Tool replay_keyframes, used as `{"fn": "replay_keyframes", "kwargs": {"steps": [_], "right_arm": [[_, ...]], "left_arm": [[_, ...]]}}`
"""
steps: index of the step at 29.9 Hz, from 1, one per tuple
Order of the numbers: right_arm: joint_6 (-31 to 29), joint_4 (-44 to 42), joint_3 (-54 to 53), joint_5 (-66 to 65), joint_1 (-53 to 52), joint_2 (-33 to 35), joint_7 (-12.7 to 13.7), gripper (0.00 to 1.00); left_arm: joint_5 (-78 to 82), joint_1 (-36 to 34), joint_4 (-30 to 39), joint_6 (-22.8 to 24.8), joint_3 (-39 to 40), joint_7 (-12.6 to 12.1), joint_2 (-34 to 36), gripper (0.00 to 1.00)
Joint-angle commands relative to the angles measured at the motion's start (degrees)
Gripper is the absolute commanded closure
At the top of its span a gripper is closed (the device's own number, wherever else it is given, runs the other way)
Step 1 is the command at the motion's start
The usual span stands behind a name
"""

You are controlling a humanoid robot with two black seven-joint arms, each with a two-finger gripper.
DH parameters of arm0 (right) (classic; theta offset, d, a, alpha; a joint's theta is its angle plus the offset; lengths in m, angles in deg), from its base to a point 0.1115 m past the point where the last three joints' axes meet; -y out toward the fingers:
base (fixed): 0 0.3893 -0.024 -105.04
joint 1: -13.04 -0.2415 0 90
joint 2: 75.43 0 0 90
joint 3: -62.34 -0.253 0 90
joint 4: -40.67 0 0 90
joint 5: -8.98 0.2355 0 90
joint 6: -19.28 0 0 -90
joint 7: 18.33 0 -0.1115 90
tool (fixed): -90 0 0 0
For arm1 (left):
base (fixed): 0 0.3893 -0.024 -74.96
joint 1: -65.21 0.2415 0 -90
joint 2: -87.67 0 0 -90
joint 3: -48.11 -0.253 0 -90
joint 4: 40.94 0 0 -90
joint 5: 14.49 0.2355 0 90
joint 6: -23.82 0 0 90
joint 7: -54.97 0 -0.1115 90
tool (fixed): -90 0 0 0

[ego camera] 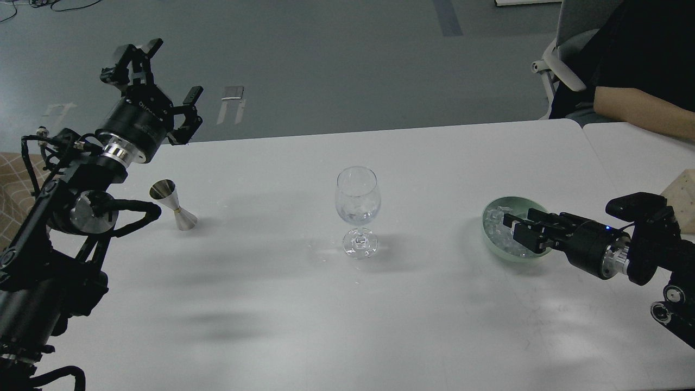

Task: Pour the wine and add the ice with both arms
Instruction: 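Reach the right gripper into the green bowl and grasp ice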

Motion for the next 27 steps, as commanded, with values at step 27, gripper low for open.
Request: {"fn": "replay_keyframes", "kwargs": {"steps": [27], "right_arm": [[-6.2,-0.2,0.0,0.2,-1.7,0.1,1.0,0.44]], "left_arm": [[0.1,0.0,0.3,0.0,0.0,0.0,-0.2,0.02]]}}
